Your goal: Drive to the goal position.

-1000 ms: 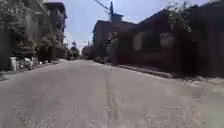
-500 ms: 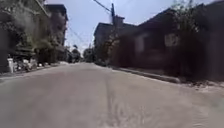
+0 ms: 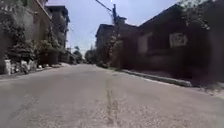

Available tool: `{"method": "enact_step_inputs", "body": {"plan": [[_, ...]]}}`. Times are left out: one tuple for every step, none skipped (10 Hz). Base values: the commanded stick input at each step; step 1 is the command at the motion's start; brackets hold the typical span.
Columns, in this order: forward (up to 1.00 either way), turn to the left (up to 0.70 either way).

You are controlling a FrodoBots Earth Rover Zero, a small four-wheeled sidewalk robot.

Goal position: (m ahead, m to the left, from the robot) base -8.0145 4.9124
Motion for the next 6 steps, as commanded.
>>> {"method": "enact_step_inputs", "body": {"plan": [[0.85, 0.34], [0.85, 0.34], [0.85, 0.34], [0.85, 0.01], [0.85, 0.0], [0.85, 0.0]]}}
